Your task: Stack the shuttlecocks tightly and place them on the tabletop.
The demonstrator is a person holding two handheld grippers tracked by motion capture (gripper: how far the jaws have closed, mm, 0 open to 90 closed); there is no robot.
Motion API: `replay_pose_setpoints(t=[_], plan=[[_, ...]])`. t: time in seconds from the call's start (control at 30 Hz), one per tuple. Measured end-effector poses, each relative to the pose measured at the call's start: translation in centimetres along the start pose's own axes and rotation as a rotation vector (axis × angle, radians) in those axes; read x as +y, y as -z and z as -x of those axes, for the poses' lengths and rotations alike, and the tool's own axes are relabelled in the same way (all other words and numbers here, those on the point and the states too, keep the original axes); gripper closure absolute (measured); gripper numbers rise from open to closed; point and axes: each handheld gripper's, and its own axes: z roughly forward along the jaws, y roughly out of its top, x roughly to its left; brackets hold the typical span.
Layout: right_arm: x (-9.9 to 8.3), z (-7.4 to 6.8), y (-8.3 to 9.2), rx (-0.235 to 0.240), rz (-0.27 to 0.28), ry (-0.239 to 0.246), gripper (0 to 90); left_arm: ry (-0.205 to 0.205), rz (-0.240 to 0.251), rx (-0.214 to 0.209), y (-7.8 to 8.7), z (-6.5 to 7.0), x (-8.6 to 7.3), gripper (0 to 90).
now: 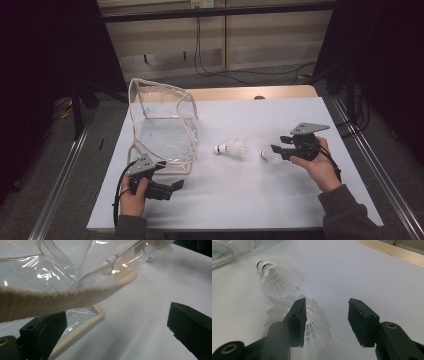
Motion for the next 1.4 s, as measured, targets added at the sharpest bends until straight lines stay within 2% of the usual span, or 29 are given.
replay_pose_setpoints(t=[0.6, 0.73, 0.87, 1.0, 1.17, 1.33, 1.4], plan=[[-0.3, 0.5, 0.4, -0.027, 0.001, -0.017, 47.2, 0.001, 0.003, 0.000, 0.0, 0.0, 0.0, 2.8], [-0.4, 0.5, 0.5, -0.034, -0.002, -0.025, 49.3, 0.001, 0.003, 0.000, 0.0, 0.0, 0.0, 2.8], [-0.6, 0.6, 0.6, -0.031, -0.009, -0.019, 61.6, 0.001, 0.003, 0.000, 0.0, 0.0, 0.0, 2.8], [-0.8, 0.7, 0.5, -0.017, -0.026, -0.037, 75.4, 0.003, 0.004, 0.000, 0.0, 0.0, 0.0, 2.8], [-1.1, 1.0, 0.4, -0.027, -0.044, -0.053, 76.3, 0.001, 0.003, 0.001, 0.0, 0.0, 0.0, 2.9], [-1.4, 1.0, 0.2, -0.003, -0.062, -0.054, 88.7, 0.002, 0.003, 0.001, 0.0, 0.0, 0.0, 2.8], [-1.5, 1.0, 0.1, 0.003, -0.069, -0.050, 90.0, 0.002, 0.003, 0.002, 0.0, 0.0, 0.0, 2.8]])
